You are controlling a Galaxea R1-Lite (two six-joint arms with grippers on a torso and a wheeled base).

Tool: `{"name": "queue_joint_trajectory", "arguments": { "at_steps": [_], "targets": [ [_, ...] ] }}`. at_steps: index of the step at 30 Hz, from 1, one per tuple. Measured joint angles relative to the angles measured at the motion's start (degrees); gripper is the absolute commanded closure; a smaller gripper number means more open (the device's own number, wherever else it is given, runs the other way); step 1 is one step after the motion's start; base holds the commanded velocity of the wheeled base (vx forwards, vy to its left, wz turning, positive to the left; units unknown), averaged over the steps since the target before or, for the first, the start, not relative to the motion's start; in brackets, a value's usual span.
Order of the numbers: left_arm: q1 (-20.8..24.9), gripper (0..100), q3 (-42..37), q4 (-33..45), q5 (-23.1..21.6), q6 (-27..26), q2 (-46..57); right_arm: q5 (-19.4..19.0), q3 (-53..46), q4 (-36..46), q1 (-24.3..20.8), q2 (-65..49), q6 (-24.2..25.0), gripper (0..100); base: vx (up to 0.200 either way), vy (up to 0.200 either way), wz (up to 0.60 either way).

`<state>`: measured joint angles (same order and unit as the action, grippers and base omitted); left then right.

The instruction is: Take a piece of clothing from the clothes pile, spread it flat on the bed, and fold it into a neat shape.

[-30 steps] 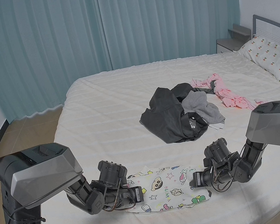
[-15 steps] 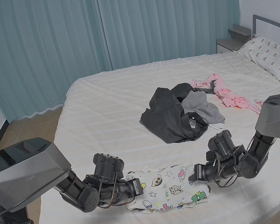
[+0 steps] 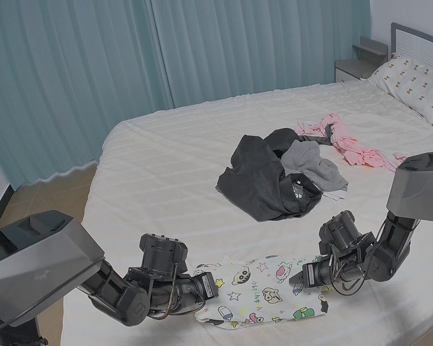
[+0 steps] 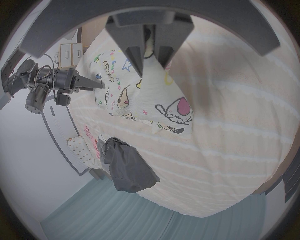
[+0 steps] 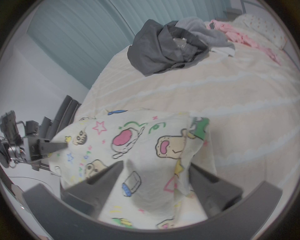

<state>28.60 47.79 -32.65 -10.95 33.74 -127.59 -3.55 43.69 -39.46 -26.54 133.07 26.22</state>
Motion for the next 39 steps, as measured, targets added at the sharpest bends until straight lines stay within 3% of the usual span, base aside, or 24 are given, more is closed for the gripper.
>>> {"name": "queue_joint_trajectory", "arguments": {
  "at_steps": [8,17,18,26,39],
  "targets": [
    [-0.3,100,0.0,-0.1,0.1,-0.2,-0.2,1.9,1.2,0.5,-0.1,2.7,-1.9,0,0.0,0.0,0.0],
    [-0.3,100,0.0,-0.1,0.0,-0.2,-0.5,0.4,6.2,6.1,-1.3,5.3,-2.0,0,0.0,0.0,0.0],
    [-0.3,100,0.0,-0.1,0.0,-0.2,-0.5,0.0,6.8,6.7,-1.4,5.4,-2.0,100,0.0,0.0,0.0],
    [-0.2,100,-0.4,-0.1,0.1,-0.2,-0.7,-2.2,10.8,9.4,-4.5,6.3,0.7,100,0.0,0.0,0.0],
    [-0.2,100,-1.4,-0.1,0.2,0.0,0.0,-1.5,9.1,8.4,-4.0,4.2,6.5,100,0.0,0.0,0.0]
  ]
}}
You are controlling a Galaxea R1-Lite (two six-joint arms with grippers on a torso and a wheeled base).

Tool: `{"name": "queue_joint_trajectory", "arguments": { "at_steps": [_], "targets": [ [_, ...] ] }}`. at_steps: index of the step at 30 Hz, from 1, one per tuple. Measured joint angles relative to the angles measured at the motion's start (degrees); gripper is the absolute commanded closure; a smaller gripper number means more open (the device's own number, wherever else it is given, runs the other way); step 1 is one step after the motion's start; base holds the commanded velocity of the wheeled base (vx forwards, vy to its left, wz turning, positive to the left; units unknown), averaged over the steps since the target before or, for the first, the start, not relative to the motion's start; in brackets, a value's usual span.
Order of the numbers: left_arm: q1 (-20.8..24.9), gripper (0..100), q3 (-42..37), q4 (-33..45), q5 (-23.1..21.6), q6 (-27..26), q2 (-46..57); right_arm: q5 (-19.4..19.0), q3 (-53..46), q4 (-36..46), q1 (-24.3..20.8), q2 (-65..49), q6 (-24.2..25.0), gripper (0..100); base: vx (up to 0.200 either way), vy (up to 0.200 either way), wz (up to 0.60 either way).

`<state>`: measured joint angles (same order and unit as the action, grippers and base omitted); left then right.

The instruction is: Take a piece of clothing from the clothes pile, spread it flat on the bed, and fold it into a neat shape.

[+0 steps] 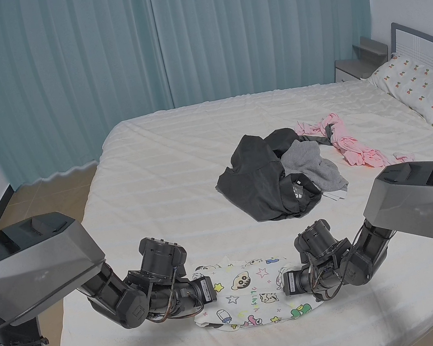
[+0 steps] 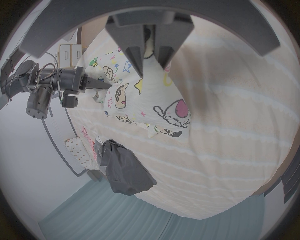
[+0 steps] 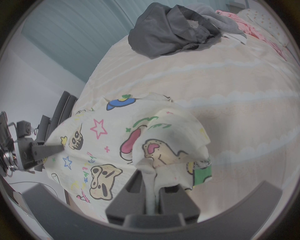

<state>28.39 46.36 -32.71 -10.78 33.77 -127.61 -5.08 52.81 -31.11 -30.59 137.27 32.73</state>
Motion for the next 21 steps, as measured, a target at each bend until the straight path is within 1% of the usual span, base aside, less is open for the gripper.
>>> {"name": "queue_joint_trajectory", "arguments": {
  "at_steps": [3,7,11,15,21],
  "targets": [
    [0.0,100,-0.3,0.0,0.0,0.0,0.4,-0.2,-1.0,-0.4,0.3,-1.6,0.9,100,0.0,0.0,0.0],
    [0.1,100,-0.4,0.0,0.0,0.1,0.8,-0.5,-1.9,-0.7,0.1,-4.2,4.3,100,0.0,0.0,0.0],
    [0.5,100,-0.6,0.0,0.0,0.6,1.3,-0.6,-2.4,-0.8,-1.0,-6.2,5.3,100,0.0,0.0,0.0],
    [1.0,100,-0.7,0.1,0.0,2.1,2.2,-0.6,-2.9,-0.8,-1.2,-7.8,5.4,100,-0.2,0.0,0.0],
    [1.7,100,-1.2,0.4,-0.1,2.4,3.8,-0.6,-4.7,-0.9,-1.2,-10.1,5.5,100,-0.2,0.0,0.0]
  ]
}}
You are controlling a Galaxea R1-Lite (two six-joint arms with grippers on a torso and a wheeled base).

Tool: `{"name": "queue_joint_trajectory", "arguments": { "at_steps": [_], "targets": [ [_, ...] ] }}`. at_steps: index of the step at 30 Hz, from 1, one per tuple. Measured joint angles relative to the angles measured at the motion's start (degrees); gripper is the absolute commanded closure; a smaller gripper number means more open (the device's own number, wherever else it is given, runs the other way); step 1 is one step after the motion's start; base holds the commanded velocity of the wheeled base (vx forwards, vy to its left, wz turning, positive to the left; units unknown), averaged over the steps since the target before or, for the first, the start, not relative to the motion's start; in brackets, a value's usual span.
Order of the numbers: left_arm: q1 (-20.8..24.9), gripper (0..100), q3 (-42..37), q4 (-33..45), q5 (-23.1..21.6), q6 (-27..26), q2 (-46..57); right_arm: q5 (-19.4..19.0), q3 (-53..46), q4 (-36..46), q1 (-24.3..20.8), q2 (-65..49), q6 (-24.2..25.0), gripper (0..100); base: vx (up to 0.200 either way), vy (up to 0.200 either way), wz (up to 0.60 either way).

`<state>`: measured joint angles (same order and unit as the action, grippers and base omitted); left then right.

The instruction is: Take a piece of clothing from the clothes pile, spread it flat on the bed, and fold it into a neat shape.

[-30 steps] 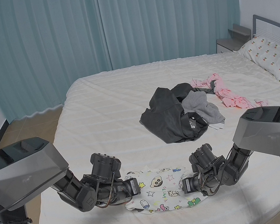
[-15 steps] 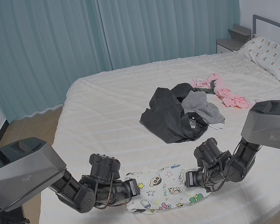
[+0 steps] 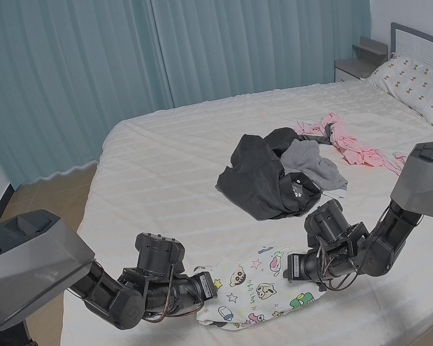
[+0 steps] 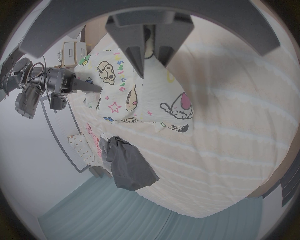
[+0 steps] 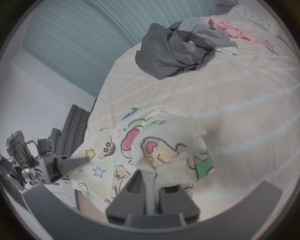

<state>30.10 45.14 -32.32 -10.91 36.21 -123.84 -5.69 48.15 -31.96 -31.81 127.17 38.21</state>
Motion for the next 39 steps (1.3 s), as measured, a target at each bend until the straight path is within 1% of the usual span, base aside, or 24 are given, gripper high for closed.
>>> {"name": "queue_joint_trajectory", "arguments": {
  "at_steps": [8,17,20,22,27,39],
  "targets": [
    [1.4,100,-0.4,-0.1,0.0,0.1,1.0,0.1,-2.3,0.0,0.2,-2.5,0.0,100,-0.2,0.0,0.0],
    [1.4,100,0.8,-1.7,0.1,0.7,1.1,0.3,-2.3,-0.1,0.5,-3.4,0.0,100,0.0,0.0,0.0],
    [1.2,100,2.0,-1.5,0.8,3.2,1.0,0.4,-1.8,-0.1,0.5,-3.4,0.0,100,0.0,-0.2,0.0],
    [1.2,100,2.7,-1.4,1.8,3.8,0.9,0.4,-1.5,-0.1,0.5,-3.4,0.0,100,0.0,-0.2,0.0],
    [1.3,100,4.0,-1.4,3.1,4.1,0.0,0.5,-1.2,-0.2,0.5,-3.4,0.0,100,0.0,-0.2,0.0],
    [1.7,100,6.0,-1.3,3.2,4.1,-1.3,0.7,-1.1,-0.2,1.8,-3.4,-0.2,100,0.0,-0.2,0.0]
  ]
}}
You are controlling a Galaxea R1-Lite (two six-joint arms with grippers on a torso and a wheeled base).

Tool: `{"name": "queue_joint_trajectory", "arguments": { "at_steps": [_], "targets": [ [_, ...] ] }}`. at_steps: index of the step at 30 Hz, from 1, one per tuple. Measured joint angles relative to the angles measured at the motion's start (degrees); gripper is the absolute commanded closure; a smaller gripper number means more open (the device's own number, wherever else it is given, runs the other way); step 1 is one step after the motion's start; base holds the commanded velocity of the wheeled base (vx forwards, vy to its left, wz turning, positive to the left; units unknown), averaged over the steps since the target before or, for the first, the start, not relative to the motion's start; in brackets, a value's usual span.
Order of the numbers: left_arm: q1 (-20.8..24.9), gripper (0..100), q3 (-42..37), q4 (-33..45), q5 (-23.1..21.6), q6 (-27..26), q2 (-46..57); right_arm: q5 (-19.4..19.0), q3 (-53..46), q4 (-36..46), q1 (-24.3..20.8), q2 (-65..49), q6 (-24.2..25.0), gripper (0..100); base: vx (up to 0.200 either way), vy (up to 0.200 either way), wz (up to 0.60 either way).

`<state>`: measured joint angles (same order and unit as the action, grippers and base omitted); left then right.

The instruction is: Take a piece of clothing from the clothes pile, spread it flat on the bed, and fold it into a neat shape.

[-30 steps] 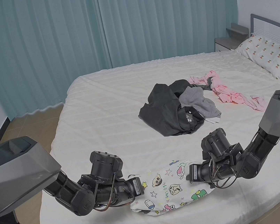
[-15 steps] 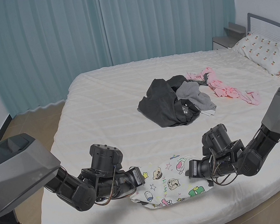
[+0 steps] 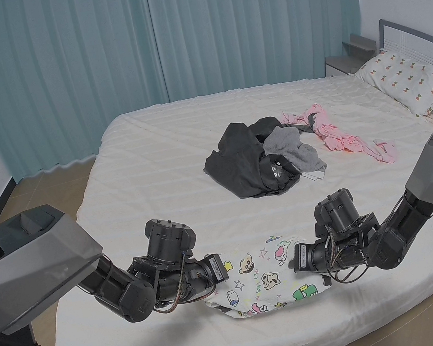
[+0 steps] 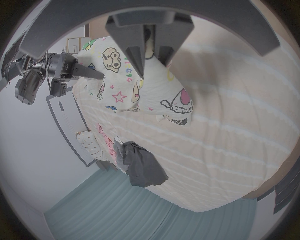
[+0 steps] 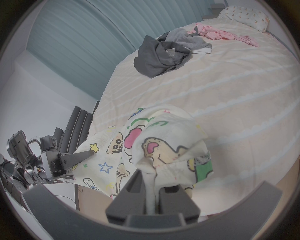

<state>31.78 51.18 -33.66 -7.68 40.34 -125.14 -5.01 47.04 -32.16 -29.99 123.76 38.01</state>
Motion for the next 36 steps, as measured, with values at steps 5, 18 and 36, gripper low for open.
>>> {"name": "queue_joint_trajectory", "arguments": {
  "at_steps": [5,18,36],
  "targets": [
    [0.4,100,0.7,0.0,0.0,0.1,-0.3,0.2,-0.3,0.0,0.9,0.0,-0.3,100,0.0,-0.2,0.0],
    [1.5,100,3.3,0.7,0.0,1.6,-2.1,1.5,-0.2,0.3,3.1,0.4,-0.9,100,0.0,-0.185,0.0],
    [0.3,0,3.4,0.6,0.2,1.6,-3.7,5.3,0.4,0.1,3.3,3.7,-3.6,0,0.0,0.0,0.0]
  ]
}}
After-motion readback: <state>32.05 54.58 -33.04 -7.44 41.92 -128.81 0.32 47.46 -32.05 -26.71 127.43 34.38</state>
